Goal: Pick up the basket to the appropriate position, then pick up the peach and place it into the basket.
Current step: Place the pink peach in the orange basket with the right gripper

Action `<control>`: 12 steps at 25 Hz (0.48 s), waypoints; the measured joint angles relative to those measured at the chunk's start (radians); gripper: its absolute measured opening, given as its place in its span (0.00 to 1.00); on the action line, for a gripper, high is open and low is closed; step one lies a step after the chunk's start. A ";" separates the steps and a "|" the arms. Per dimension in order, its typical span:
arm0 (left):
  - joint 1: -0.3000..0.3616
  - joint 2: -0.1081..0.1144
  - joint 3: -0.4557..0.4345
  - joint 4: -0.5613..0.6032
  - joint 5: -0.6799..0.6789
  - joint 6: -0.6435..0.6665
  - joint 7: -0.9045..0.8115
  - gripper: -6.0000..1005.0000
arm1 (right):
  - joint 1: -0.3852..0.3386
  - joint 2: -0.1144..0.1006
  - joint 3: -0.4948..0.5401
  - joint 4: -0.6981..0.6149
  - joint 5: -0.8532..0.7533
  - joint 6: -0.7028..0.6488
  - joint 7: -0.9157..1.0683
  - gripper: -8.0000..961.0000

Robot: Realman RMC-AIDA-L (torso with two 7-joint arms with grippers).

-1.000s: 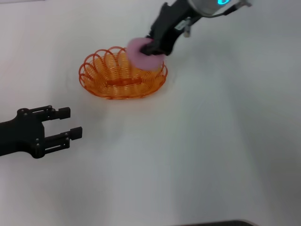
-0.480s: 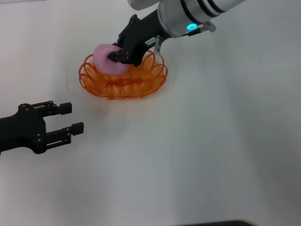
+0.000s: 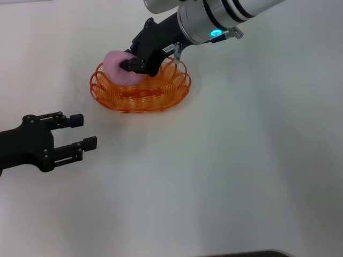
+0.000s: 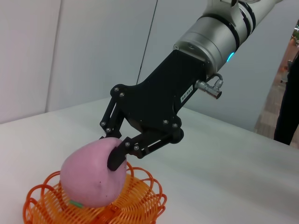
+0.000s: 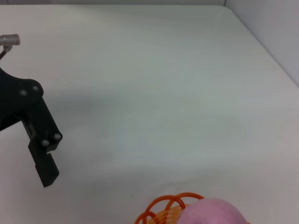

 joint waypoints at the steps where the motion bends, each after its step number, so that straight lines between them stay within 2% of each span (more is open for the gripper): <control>1: 0.000 0.000 0.000 0.000 0.000 -0.001 0.000 0.63 | 0.001 0.000 0.000 0.000 0.000 0.000 0.000 0.27; 9: -0.001 0.000 0.000 -0.006 0.006 -0.014 0.000 0.63 | 0.001 0.001 0.001 -0.004 0.010 0.014 -0.003 0.34; 12: -0.002 0.000 0.000 -0.009 0.007 -0.019 0.000 0.63 | 0.001 0.000 0.000 0.000 0.016 0.026 -0.001 0.42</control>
